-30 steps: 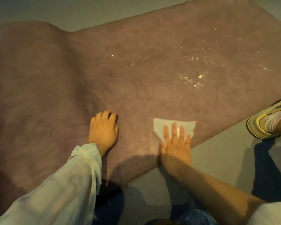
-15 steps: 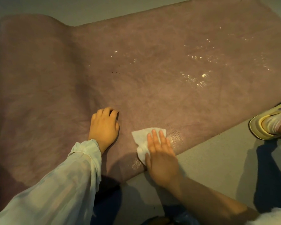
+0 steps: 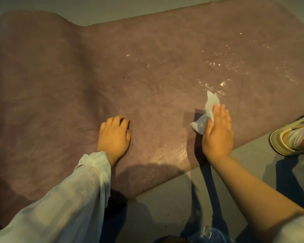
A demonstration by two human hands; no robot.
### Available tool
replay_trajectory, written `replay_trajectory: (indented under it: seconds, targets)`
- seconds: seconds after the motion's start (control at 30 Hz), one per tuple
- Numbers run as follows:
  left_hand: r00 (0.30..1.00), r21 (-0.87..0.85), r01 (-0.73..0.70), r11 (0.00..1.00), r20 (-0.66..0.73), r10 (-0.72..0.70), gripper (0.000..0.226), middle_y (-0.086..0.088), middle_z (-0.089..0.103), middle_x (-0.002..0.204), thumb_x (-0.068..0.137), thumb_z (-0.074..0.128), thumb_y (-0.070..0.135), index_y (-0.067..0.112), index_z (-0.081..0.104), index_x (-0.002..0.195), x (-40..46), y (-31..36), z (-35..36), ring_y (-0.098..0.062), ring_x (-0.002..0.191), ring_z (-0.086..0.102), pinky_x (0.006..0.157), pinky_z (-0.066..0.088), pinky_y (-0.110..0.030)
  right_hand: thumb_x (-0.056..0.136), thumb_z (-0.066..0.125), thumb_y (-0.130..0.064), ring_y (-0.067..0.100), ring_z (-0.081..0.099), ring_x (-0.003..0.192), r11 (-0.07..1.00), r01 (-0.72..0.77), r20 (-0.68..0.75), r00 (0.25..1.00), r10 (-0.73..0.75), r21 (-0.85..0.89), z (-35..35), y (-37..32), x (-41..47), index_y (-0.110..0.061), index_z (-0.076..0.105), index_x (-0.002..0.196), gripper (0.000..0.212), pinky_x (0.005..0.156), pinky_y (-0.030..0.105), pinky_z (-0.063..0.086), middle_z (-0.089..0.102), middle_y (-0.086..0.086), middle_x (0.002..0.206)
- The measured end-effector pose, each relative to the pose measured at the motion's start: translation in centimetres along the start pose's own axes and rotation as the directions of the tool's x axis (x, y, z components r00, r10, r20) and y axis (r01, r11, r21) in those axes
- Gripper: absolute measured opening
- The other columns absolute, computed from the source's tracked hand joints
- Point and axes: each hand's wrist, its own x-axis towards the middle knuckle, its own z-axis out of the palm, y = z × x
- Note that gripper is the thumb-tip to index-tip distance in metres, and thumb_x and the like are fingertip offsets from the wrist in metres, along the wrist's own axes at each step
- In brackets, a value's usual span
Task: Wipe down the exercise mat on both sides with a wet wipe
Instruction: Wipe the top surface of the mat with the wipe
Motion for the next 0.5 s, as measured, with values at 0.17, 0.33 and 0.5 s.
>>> replay_trajectory:
  seconds: [0.17,0.33,0.5]
  targets:
    - [1.0,-0.008,0.002,1.0,-0.011,-0.002,0.032,-0.015,0.061,0.108,0.079,0.064,0.008,0.005,0.064,0.11,-0.1,0.0,0.0,-0.038,0.093,0.055,0.076,0.042,-0.043,0.1,0.026,-0.042,0.024,0.014,0.145,0.949,0.211,0.408,0.907,-0.101,-0.236,2.1,-0.2,-3.8,-0.016,0.035,0.145,0.053,0.118,0.037,0.008,0.025,0.007,0.155]
    - [1.0,-0.011,0.001,1.0,-0.016,-0.001,0.032,-0.015,0.061,0.107,0.079,0.065,0.008,0.004,0.065,0.11,-0.1,0.1,0.0,-0.038,0.095,0.055,0.077,0.041,-0.043,0.1,0.022,-0.044,0.03,0.008,0.145,0.978,0.101,0.409,0.913,-0.018,-0.182,3.6,-2.3,-3.6,-0.026,0.037,0.144,0.05,0.117,0.049,0.004,0.019,0.006,0.157]
    - [1.0,-0.01,-0.001,1.0,-0.018,0.001,0.032,-0.016,0.061,0.108,0.078,0.065,0.008,0.004,0.064,0.11,0.0,0.0,0.1,-0.039,0.095,0.055,0.077,0.042,-0.044,0.098,0.007,-0.051,0.034,-0.02,0.142,0.906,0.021,0.432,0.884,0.18,-0.422,4.8,-0.8,-3.7,-0.039,-0.014,0.147,0.055,0.108,0.062,-0.01,-0.02,0.004,0.157]
